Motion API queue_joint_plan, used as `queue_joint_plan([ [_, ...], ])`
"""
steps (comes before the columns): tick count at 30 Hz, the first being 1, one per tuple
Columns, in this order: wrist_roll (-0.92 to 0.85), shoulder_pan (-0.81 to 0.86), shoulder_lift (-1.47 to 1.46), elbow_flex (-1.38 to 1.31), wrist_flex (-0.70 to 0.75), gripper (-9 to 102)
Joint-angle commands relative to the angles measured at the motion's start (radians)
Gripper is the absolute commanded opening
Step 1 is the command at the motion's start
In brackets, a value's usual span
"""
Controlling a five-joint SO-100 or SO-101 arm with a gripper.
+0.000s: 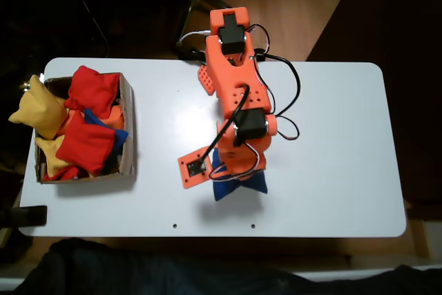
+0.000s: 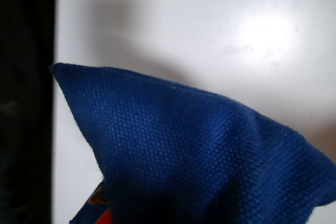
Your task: Grasp a bag and put it in the box.
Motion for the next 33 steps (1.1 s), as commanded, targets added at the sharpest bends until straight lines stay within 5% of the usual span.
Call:
queue_joint_plan([
  [1, 0.011, 0.037, 0.106, -0.095, 0.020, 6],
  [33, -0.060, 0.749, 0.491, -0.160, 0.018, 1],
])
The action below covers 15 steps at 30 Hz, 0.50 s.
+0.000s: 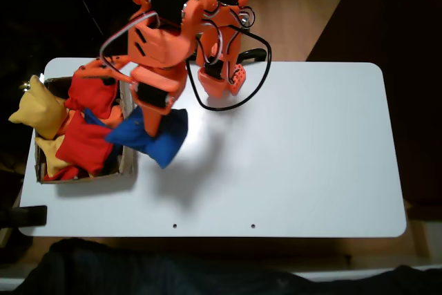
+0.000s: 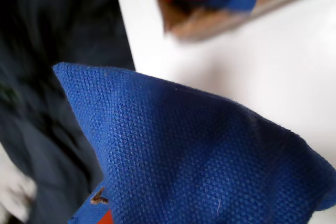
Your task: Grasp a bag and put it in the box.
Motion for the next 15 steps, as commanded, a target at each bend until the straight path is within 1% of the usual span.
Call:
queue_joint_plan([
  [1, -0.006, 0.112, 0.066, -0.074, -0.048, 1],
  [9, -0.009, 0.347, 0.069, -0.072, -0.149, 1],
  [15, -0.008, 0.480, 0.063, -0.069, -0.239, 1],
])
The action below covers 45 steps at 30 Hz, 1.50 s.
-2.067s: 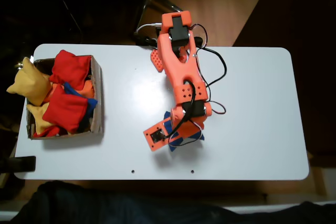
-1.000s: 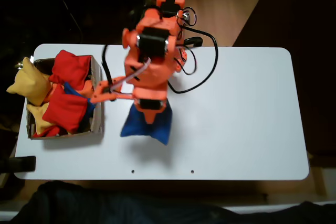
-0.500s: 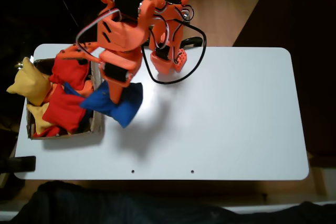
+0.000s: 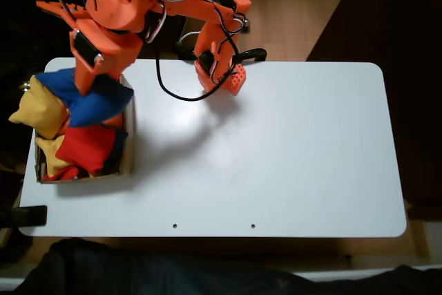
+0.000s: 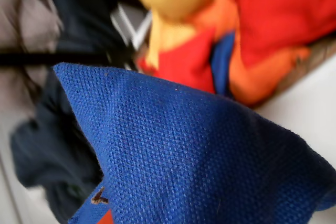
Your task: Grasp a bag and put it in the box.
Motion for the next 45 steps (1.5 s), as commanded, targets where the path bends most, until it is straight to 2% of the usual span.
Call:
queue_joint_plan([
  [1, -0.003, 0.075, 0.060, -0.067, -0.069, 1],
  [24, 0.005, 0.319, -0.124, -0.071, -0.288, 1],
  [34, -0.008, 0.347, -0.229, -0.072, -0.360, 2],
  [45, -0.029, 0.325, -0.324, -0.077, -0.347, 5],
])
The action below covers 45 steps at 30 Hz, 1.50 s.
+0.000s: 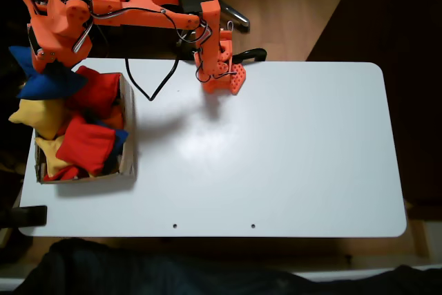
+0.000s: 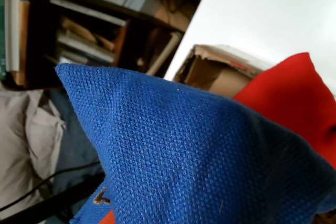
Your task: Grasp a bag and put it in the box.
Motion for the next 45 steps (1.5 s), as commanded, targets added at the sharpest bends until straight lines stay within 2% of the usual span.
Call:
queue_joint_plan([
  [1, -0.011, -0.014, 0.017, -0.075, -0.021, 5],
  [27, -0.101, -0.123, 0.020, 0.037, 0.018, 8],
  [31, -0.114, -0.129, 0.020, 0.046, 0.018, 12],
  [43, -0.160, -0.155, 0.026, 0.115, 0.011, 16],
  [45, -0.164, -0.160, 0.029, 0.117, 0.017, 21],
])
